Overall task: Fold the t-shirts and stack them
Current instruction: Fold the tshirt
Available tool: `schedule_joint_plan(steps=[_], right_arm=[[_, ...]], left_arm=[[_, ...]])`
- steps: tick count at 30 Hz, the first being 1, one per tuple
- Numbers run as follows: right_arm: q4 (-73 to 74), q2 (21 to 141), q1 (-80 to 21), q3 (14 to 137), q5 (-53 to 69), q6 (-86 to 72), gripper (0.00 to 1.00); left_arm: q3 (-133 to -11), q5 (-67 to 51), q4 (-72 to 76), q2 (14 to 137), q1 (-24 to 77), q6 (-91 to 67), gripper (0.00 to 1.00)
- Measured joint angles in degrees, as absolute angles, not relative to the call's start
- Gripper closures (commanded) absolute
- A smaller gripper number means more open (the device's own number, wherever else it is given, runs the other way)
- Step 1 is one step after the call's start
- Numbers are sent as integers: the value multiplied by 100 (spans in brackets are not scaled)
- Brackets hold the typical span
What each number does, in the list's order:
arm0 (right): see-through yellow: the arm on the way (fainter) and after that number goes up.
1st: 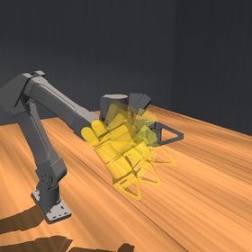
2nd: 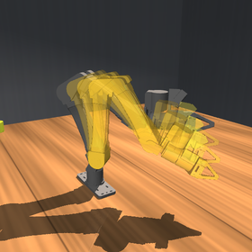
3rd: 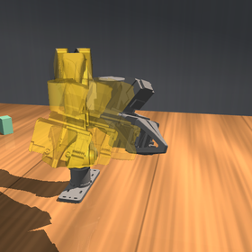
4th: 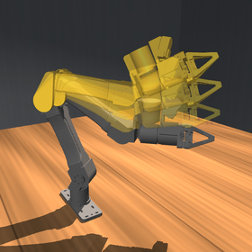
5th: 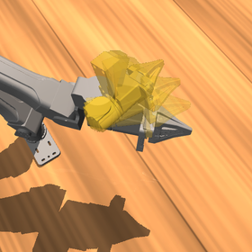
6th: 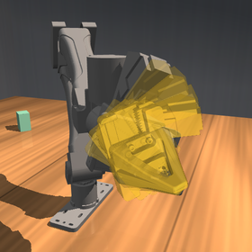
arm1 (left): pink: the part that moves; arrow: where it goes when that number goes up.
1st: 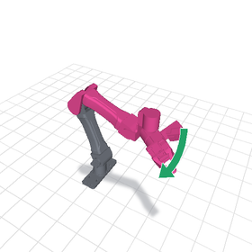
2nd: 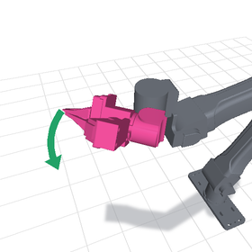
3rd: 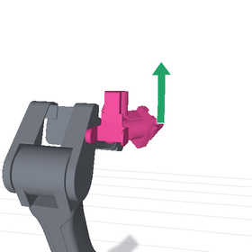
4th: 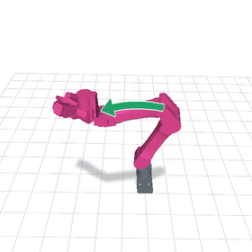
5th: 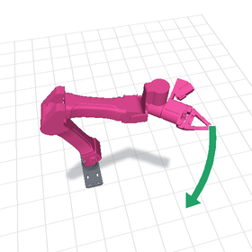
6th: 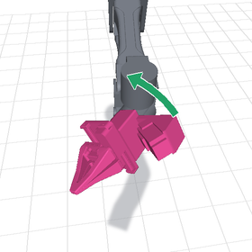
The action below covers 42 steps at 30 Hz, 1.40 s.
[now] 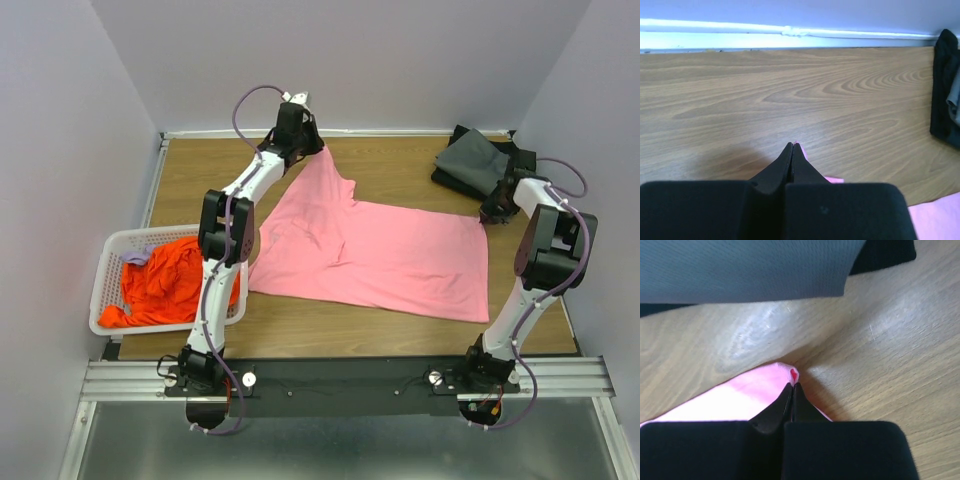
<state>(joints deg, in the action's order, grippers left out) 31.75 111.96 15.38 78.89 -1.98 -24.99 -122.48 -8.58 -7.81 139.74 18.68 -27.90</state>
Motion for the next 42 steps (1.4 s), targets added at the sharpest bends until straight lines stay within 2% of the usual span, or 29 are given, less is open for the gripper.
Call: schedule_joint_plan(steps=[9,21,32,42], right_arm=[[3328,11063,1538,8298,-161,-2432,98],[3371,9701,1538,7365,-152,-2285,99],[3444,9019,1538,6519,-108,-2235,98],[3616,8154,1538,5968,-123,-2237,98]], left_arm=[[-12234,-1271,-515,13926,1774,-2506,100],[-9664,-1457,-139,12101,1758,-1911,100],[-7509,-1455,316,10357,1758,-1525,100],[-6073,-1455,336,9118,1758,-1472,100]])
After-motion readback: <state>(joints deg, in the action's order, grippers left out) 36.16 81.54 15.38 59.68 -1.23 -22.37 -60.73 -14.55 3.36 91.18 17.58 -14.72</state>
